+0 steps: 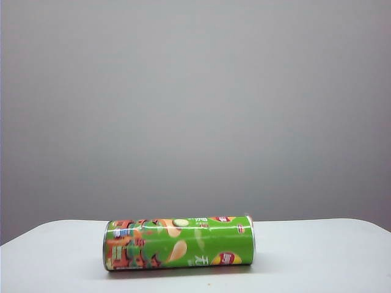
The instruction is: Pick up the green tub of chips from the desk, push the transparent container that's holding the chips and has slipped out back in, and finally put the chips back on the desk.
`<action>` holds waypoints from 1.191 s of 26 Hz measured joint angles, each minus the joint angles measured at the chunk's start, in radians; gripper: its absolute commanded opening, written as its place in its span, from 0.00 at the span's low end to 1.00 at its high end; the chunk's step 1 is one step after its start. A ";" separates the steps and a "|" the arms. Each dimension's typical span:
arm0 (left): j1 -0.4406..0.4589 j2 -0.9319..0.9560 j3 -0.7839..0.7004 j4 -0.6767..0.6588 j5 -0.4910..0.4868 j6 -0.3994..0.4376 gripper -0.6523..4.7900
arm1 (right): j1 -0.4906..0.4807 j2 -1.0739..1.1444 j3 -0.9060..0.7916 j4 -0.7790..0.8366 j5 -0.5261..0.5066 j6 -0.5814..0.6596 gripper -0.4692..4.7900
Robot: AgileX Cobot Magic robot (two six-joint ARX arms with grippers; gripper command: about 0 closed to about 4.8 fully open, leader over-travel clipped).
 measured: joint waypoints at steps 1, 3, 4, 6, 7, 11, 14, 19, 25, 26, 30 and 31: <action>0.000 -0.036 -0.008 0.004 -0.010 -0.007 0.78 | 0.000 -0.024 -0.012 0.000 0.018 0.007 0.08; 0.000 -0.148 -0.037 -0.001 -0.047 -0.053 0.78 | 0.000 -0.097 -0.047 0.002 0.078 0.037 0.08; 0.000 -0.174 -0.044 0.002 -0.062 -0.071 0.78 | 0.000 -0.129 -0.067 0.006 0.114 0.065 0.08; 0.000 -0.166 -0.059 0.008 -0.084 -0.093 0.78 | 0.000 -0.167 -0.113 0.028 0.173 0.121 0.08; 0.000 -0.167 -0.082 0.014 -0.082 -0.120 0.78 | 0.000 -0.163 -0.134 0.025 0.180 0.129 0.08; 0.000 -0.169 -0.185 0.093 -0.094 -0.226 0.74 | 0.015 -0.165 -0.205 0.043 0.193 0.119 0.08; 0.000 -0.168 -0.299 0.160 -0.097 -0.236 0.74 | 0.013 -0.165 -0.266 0.061 0.203 0.103 0.08; 0.000 -0.169 -0.430 0.219 -0.053 -0.219 0.57 | 0.013 -0.164 -0.329 0.055 0.209 0.064 0.08; 0.000 -0.169 -0.446 0.236 -0.010 -0.132 0.11 | 0.013 -0.165 -0.329 0.058 0.230 0.033 0.08; 0.000 -0.169 -0.449 0.235 -0.010 -0.124 0.11 | 0.013 -0.165 -0.329 0.055 0.230 0.032 0.08; 0.000 -0.169 -0.454 0.234 -0.010 -0.113 0.11 | 0.013 -0.165 -0.329 -0.001 0.230 0.031 0.08; 0.000 -0.170 -0.461 0.242 -0.010 -0.112 0.11 | 0.013 -0.157 -0.329 -0.011 0.232 0.031 0.08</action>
